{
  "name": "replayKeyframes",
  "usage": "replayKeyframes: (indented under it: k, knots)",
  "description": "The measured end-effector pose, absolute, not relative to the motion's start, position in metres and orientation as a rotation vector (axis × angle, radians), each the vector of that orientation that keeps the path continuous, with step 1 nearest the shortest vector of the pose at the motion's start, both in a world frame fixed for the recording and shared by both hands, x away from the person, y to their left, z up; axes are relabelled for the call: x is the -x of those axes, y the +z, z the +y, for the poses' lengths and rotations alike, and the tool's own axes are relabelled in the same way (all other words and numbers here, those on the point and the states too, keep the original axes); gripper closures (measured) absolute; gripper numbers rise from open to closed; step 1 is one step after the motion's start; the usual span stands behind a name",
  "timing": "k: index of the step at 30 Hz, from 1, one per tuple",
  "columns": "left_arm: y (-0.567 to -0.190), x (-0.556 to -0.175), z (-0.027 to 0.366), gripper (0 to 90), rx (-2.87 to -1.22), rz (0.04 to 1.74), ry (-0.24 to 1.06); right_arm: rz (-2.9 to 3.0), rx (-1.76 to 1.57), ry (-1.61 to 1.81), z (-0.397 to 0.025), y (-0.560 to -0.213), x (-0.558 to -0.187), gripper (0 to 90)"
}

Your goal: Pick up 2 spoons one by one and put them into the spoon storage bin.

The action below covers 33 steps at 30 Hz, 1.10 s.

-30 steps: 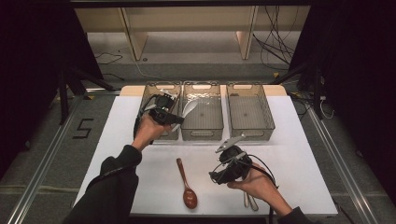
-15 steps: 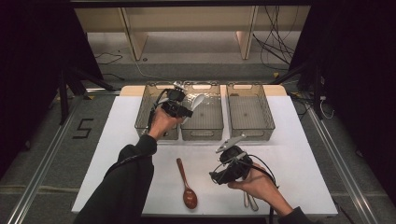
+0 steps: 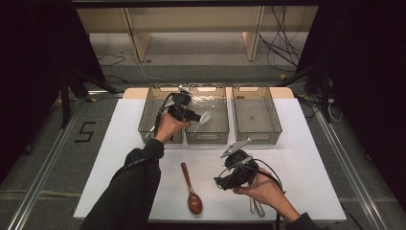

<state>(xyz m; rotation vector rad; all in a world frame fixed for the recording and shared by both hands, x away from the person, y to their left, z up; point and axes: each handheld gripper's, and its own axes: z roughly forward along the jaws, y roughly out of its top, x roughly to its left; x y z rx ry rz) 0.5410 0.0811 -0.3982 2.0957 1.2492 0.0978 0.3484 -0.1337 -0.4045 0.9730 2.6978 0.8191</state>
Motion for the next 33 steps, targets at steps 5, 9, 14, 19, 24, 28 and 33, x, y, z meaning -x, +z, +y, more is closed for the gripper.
replayKeyframes:
  k: [5,9,14,19,24,28,33]
  knots:
    - [-0.386,-0.533,0.09,49.6,-2.117,1.232,0.1,2.694,-0.978,0.818,-0.134,-0.404,-0.348,28.0]
    - [-0.377,-0.52,0.102,39.8,-2.133,1.194,0.09,2.693,-0.975,0.817,-0.132,-0.405,-0.348,28.0]
    - [-0.372,-0.499,0.118,34.2,-2.123,1.155,0.097,2.692,-0.979,0.809,-0.129,-0.405,-0.348,28.0]
    - [-0.374,-0.477,0.136,29.9,-2.106,1.112,0.109,2.689,-0.995,0.799,-0.124,-0.406,-0.347,28.0]
    - [-0.377,-0.455,0.151,27.9,-2.064,1.095,0.117,2.702,-0.995,0.784,-0.117,-0.409,-0.348,28.1]
    - [-0.378,-0.443,0.158,26.3,-2.076,1.076,0.151,2.715,-0.978,0.776,-0.108,-0.411,-0.347,28.7]
    - [-0.381,-0.426,0.166,25.2,-2.08,1.051,0.169,2.734,-0.958,0.763,-0.095,-0.414,-0.346,29.1]
